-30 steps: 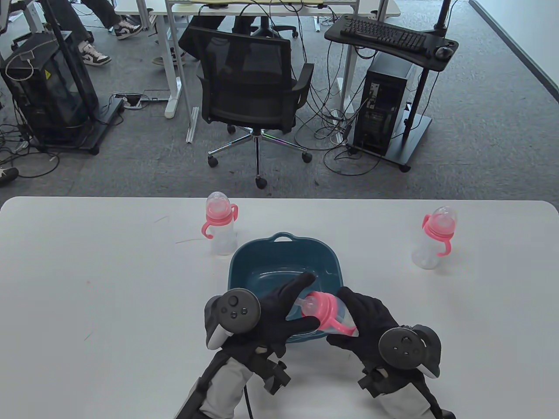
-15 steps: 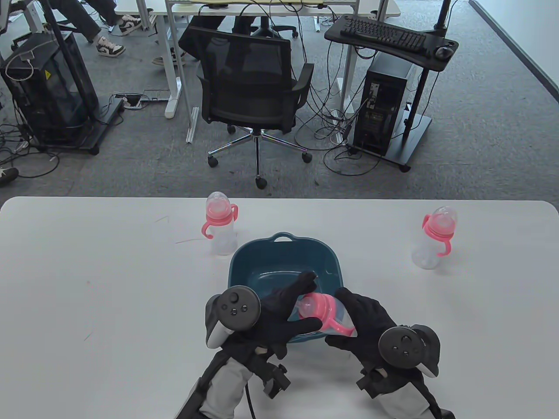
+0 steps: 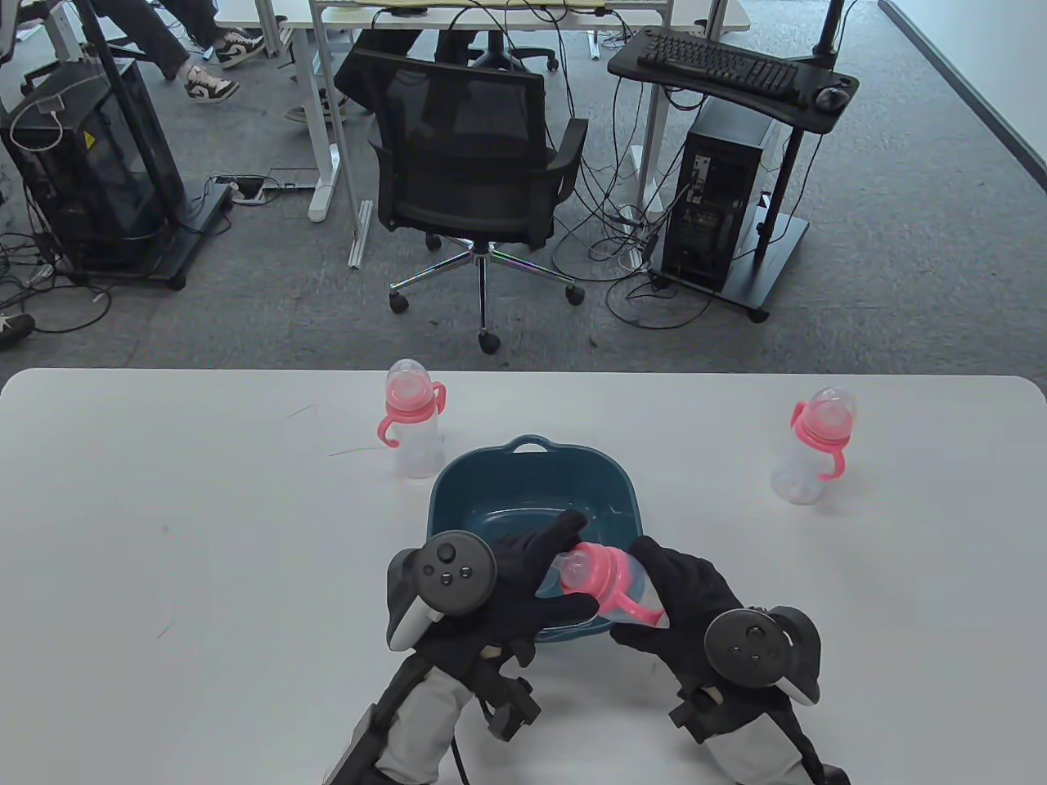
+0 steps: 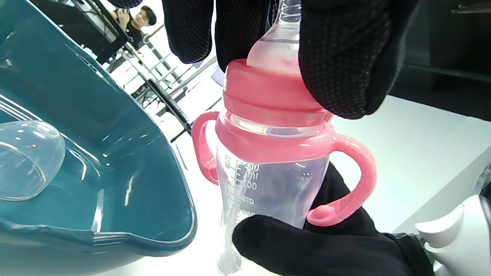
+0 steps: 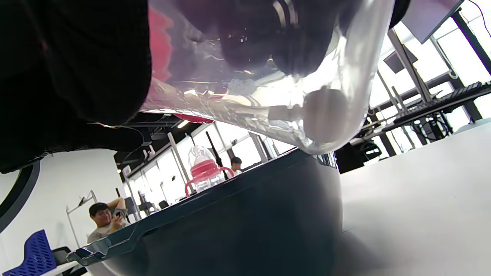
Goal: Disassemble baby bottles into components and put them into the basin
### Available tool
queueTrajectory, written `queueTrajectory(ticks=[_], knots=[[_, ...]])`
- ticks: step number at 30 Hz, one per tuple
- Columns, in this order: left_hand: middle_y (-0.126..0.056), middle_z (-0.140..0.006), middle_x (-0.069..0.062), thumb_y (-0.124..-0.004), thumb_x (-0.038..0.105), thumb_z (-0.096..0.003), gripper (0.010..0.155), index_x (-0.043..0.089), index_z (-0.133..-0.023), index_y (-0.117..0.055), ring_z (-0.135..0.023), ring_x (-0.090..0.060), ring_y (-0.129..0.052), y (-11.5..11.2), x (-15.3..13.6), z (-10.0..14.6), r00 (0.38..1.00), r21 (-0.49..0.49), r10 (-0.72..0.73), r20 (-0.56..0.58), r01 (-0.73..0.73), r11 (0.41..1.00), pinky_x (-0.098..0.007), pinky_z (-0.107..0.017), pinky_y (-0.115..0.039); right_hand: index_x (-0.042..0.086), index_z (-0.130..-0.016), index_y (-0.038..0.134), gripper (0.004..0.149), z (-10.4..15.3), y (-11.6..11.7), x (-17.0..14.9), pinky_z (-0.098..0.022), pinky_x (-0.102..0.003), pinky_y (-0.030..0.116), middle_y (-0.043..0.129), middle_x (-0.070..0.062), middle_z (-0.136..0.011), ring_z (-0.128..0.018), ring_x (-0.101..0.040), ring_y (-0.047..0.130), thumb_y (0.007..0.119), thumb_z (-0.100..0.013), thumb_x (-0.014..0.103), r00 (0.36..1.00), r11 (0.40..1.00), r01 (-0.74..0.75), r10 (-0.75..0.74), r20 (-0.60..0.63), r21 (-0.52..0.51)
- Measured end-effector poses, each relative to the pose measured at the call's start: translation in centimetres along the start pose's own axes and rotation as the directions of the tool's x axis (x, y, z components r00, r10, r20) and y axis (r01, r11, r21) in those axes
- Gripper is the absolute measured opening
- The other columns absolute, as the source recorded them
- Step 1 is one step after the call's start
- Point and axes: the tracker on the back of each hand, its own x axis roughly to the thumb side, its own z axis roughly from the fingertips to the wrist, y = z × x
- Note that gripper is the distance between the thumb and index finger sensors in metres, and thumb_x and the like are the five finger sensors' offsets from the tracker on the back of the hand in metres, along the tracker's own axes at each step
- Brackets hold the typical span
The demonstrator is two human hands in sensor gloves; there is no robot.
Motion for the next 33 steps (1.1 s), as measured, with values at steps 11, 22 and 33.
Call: queueTrajectory(ticks=[11, 22, 33], knots=[[-0.057, -0.111, 0.005, -0.086, 0.050, -0.0443, 0.071, 0.048, -0.106, -0.051, -0.106, -0.031, -0.068, -0.9, 0.8, 0.2, 0.983, 0.120, 0.071, 0.167, -0.091, 0.989, -0.058, -0.077, -0.048, 0.021, -0.112, 0.044, 0.093, 0.0, -0.4, 0.3, -0.066, -0.071, 0.054, 0.068, -0.011, -0.105, -0.093, -0.041, 0.071, 0.095, -0.039, 0.048, 1.000, 1.000, 0.009, -0.008, 0.007, -0.016], [-0.054, -0.113, 0.001, -0.089, 0.050, -0.0429, 0.077, 0.047, -0.108, -0.049, -0.104, -0.031, -0.072, -0.8, 1.0, -0.1, 0.988, 0.023, 0.083, 0.128, -0.087, 0.996, -0.059, -0.077, -0.048, 0.021, -0.111, 0.046, 0.093, 0.2, -0.9, -0.4, -0.066, -0.071, 0.054, 0.068, -0.011, -0.105, -0.093, -0.041, 0.071, 0.096, -0.038, 0.047, 0.999, 0.999, 0.038, -0.038, -0.015, -0.011], [-0.052, -0.113, 0.001, -0.095, 0.042, -0.0418, 0.081, 0.053, -0.107, -0.047, -0.102, -0.029, -0.072, -0.2, 1.8, 0.2, 0.997, -0.011, -0.019, 0.080, 0.020, 1.000, -0.060, -0.078, -0.044, 0.020, -0.111, 0.045, 0.093, 0.2, -0.8, -0.2, -0.066, -0.071, 0.054, 0.068, -0.011, -0.105, -0.093, -0.041, 0.071, 0.096, -0.038, 0.047, 0.999, 0.999, 0.046, -0.046, -0.005, 0.006]])
